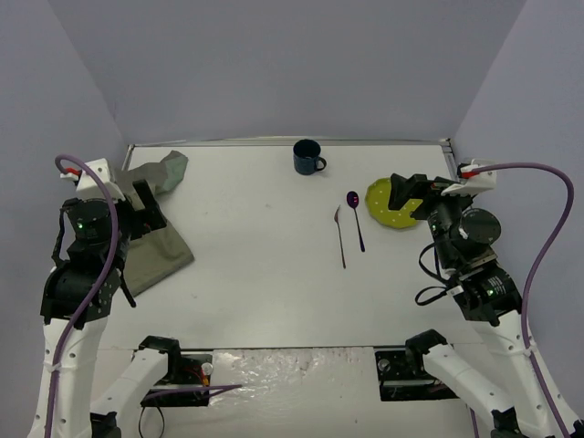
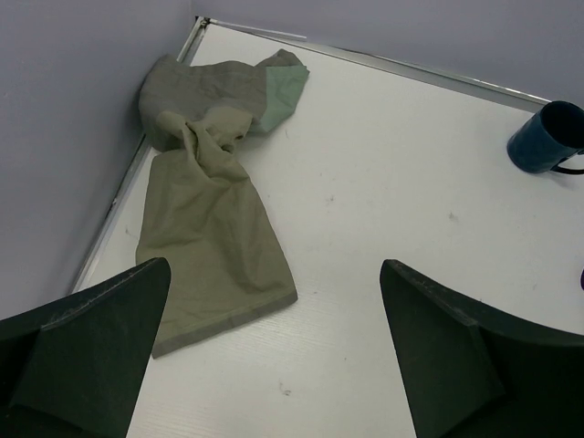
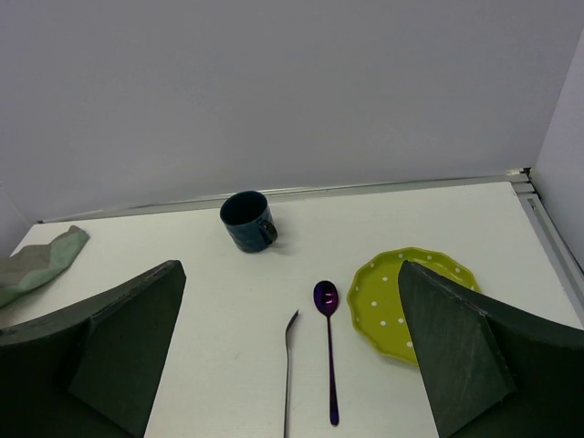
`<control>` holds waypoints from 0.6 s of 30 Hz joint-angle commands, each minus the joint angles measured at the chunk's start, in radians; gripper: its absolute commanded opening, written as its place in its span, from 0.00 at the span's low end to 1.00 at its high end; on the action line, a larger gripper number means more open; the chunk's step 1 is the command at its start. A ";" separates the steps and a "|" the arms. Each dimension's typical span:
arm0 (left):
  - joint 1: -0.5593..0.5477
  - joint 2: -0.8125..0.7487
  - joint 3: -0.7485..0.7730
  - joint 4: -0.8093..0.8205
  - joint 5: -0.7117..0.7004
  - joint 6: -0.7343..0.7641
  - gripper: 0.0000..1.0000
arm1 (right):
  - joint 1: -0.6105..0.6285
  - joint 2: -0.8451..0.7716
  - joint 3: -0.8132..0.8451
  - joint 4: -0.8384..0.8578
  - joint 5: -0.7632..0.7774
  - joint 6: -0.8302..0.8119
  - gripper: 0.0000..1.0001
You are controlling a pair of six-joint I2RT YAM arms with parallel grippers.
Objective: Set the dinner table for one person
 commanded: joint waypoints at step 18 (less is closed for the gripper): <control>0.131 0.457 -0.111 0.217 -0.015 -0.309 0.97 | 0.006 0.178 -0.107 0.074 -0.236 0.204 1.00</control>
